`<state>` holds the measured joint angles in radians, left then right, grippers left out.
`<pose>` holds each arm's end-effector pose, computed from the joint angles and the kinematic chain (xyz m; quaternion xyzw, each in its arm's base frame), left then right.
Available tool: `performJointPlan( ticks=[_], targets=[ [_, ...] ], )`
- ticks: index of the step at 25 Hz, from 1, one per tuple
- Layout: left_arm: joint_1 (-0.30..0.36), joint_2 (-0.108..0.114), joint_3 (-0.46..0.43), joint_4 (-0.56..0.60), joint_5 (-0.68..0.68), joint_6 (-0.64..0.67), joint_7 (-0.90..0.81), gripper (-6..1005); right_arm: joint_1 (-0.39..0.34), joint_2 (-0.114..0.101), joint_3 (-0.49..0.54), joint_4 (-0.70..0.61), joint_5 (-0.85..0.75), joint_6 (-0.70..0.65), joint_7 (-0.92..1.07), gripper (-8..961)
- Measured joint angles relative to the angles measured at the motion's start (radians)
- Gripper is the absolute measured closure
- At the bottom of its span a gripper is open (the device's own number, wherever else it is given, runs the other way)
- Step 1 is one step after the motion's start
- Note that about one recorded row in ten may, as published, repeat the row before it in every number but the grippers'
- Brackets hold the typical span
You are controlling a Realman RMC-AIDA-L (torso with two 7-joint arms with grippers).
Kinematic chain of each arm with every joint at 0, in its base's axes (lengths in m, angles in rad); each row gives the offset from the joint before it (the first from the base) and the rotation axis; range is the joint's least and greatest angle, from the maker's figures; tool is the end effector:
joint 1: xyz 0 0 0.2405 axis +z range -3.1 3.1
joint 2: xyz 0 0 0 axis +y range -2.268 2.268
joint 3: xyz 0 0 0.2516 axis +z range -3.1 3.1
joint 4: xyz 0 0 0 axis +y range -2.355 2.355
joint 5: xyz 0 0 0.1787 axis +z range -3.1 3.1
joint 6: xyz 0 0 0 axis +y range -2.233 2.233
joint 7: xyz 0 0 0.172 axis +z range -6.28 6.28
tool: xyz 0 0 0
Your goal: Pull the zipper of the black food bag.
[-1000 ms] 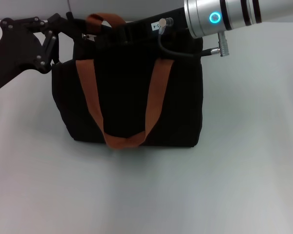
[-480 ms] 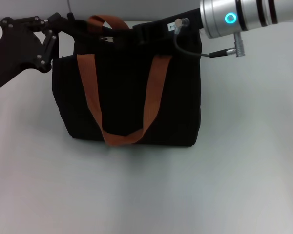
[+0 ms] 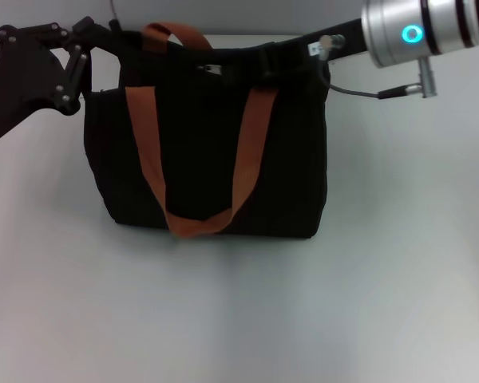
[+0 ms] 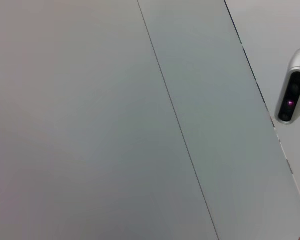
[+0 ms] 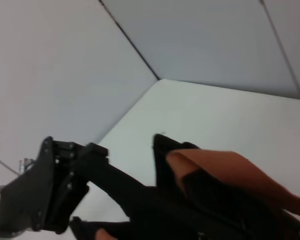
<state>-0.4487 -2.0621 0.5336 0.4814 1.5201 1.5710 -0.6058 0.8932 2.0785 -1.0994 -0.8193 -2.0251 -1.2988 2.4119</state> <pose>-0.2343 0.3280 0.0406 -0.8373 0.0158 -0.3511 0.4188 0.0942 0.3879 -0.0527 -0.9007 0.4046 0.1478 0.0569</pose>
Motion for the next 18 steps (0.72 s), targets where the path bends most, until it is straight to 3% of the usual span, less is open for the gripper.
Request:
performJointPlan(
  ticks=[10,18],
  targets=[
    [-0.001,0.002,-0.006,0.0,0.001,-0.004,0.0,937,-0.13,-0.002,0.027,-0.135,-0.044,-0.046,0.044,953],
    [-0.001,0.001,-0.007,0.001,-0.002,-0.013,0.0,936,-0.172,-0.003,0.085,-0.175,-0.048,-0.084,0.039,956]
  ],
)
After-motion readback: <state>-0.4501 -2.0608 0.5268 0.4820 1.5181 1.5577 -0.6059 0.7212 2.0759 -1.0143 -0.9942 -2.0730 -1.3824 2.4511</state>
